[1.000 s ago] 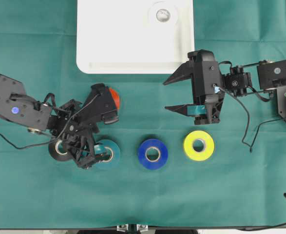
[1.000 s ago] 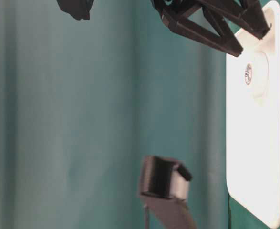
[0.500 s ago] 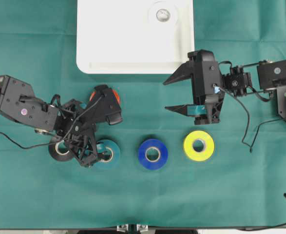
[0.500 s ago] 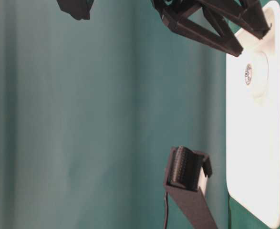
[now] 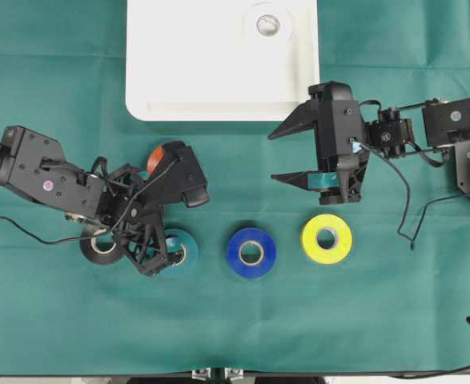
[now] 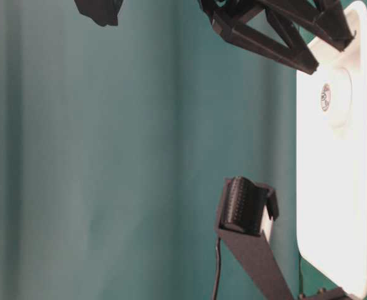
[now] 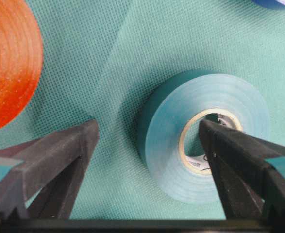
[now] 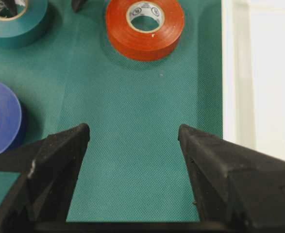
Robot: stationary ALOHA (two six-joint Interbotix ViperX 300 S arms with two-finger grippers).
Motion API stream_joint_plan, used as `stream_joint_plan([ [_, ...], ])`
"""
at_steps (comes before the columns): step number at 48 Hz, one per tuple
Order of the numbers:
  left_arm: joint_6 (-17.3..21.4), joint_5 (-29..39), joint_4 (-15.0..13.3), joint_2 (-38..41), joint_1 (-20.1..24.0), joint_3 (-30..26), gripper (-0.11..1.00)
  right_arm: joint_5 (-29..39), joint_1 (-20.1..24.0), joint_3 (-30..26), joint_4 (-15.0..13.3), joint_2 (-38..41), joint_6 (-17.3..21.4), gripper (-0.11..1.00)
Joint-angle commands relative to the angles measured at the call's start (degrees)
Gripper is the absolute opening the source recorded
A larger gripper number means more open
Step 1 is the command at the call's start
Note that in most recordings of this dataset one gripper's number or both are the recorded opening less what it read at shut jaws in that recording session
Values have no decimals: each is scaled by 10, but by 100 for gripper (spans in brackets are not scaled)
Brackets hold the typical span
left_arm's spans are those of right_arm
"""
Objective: Put the tape alternately from left to right into the white case.
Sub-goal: 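Lower the left gripper onto the teal tape roll and grasp it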
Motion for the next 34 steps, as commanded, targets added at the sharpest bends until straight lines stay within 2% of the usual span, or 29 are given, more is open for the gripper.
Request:
stream_joint_plan([
  [1,2,-4,1,2,0,-7,49,-2,0,-7,0,-4,0,79],
  [7,4,9,1,3,0,-7,18,-2,1,-8,0,-4,1,79],
  [11,4,25,2,2,0,-7,4,-2,1,-9,0,-4,2,79],
  [14,4,36,2,2,0,-7,-3,-2,1,-9,0,-4,2,79],
  [34,6,47,3,-22,-4,-28,-4,-3,1,-10,0,-4,3,79],
])
